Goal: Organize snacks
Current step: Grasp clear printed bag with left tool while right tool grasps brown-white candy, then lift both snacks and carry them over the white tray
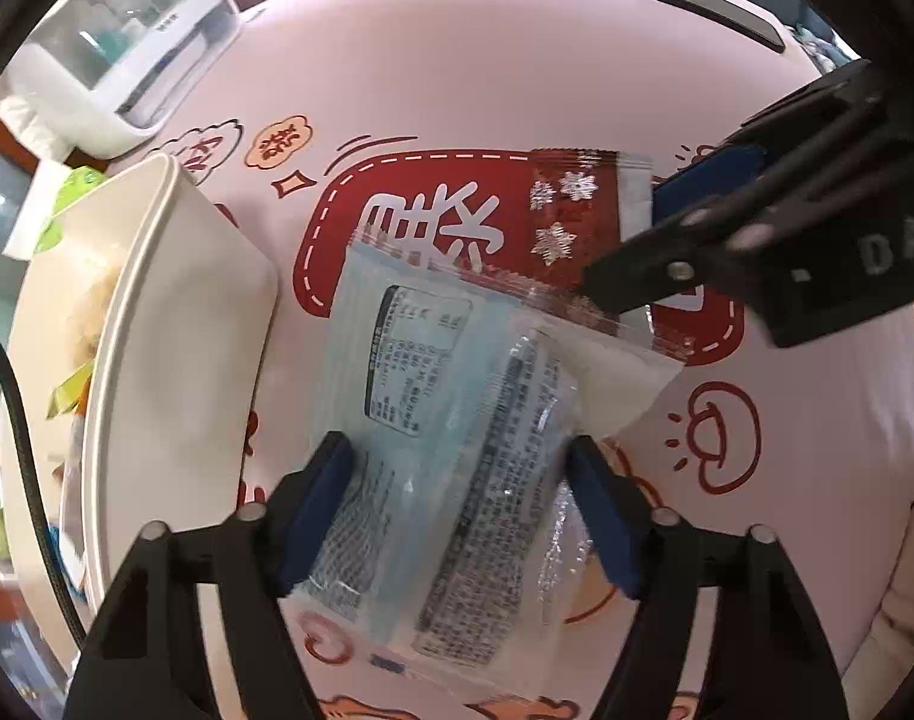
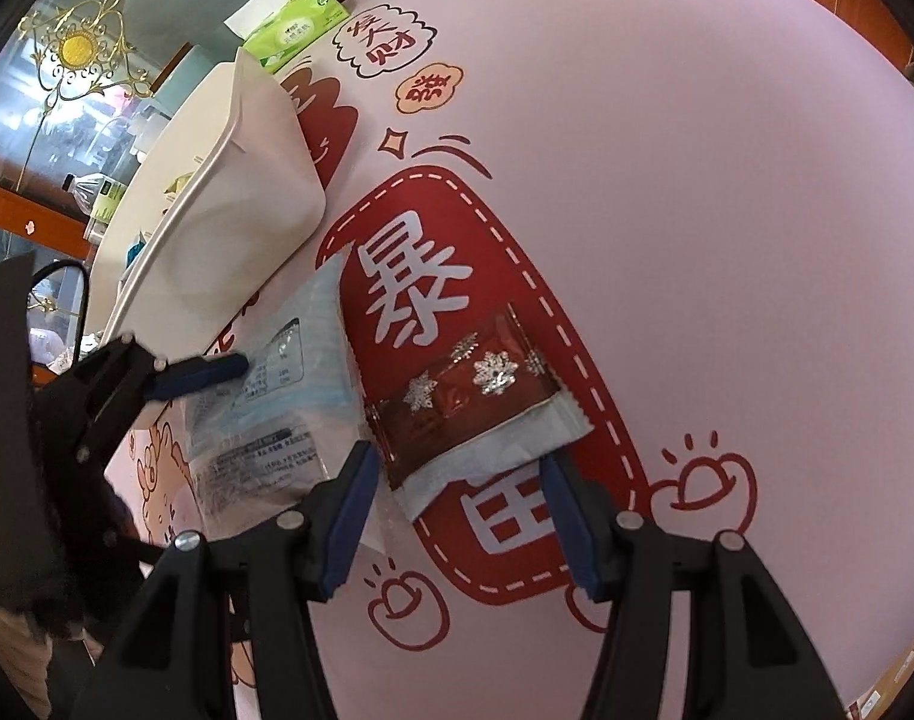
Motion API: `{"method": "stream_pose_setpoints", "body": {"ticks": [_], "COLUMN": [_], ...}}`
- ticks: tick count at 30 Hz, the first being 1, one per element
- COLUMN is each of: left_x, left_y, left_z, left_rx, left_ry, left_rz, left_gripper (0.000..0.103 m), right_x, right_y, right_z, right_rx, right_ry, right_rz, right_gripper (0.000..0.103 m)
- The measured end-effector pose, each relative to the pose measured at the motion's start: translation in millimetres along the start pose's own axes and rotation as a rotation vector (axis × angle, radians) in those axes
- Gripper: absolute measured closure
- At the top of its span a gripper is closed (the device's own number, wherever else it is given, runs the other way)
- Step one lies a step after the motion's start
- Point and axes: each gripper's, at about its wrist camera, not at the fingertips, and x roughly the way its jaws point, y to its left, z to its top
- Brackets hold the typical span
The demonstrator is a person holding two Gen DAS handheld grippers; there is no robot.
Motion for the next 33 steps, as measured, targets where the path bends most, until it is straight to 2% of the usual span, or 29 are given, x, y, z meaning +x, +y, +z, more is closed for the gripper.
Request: {"method": "stream_pose_setpoints", "body": {"ticks": [3, 8, 10, 16, 19, 21, 22, 26, 30, 33], "left_x": [-7, -23, -25, -36, -43, -46, -50, -55, -65, -79], "left_y": [-1, 8, 14, 22, 30, 36, 38, 47, 50, 51], "left_z": [-3, -12, -14, -30, -40, -45, -49, -61, -78, -88], "left_rx": [-0.089, -0.305, -0.37, -0.534, -0.604, -0.639, -0.664, -0.738, -0.821, -0.873], "left_ry": [-0.002, -0.008, -0.011, -0.022, -0.035, -0.047, -0.055, -0.075, -0.106, -0.141], "left_rz": [-0.002, -0.077, -0.094, -0.144, -0.184, -0.197, -0.208, -0.228, -0.258, -0.274], "left_gripper": [0.047, 0.075, 0.08, 0.087, 0.088, 0.089, 0.09, 0.091, 0.091, 0.092], "right_x": [2, 4, 5, 10, 14, 16, 16, 17, 14, 10], "right_y": [3, 5, 7, 16, 27, 31, 34, 39, 45, 49], "right_z": [3, 9, 13, 25, 28, 27, 26, 24, 20, 16], "right_rx": [-0.003, 0.003, 0.005, -0.01, -0.075, -0.113, -0.128, -0.156, -0.189, -0.208], "right_ry": [0.001, -0.003, -0.007, -0.034, -0.05, -0.055, -0.056, -0.063, -0.077, -0.071], "right_rz": [0.0, -0.001, -0.008, -0.063, -0.14, -0.162, -0.169, -0.156, -0.16, -0.114], "right_gripper": [0.046, 0.046, 0.046, 0.048, 0.059, 0.061, 0.065, 0.077, 0.082, 0.084]}}
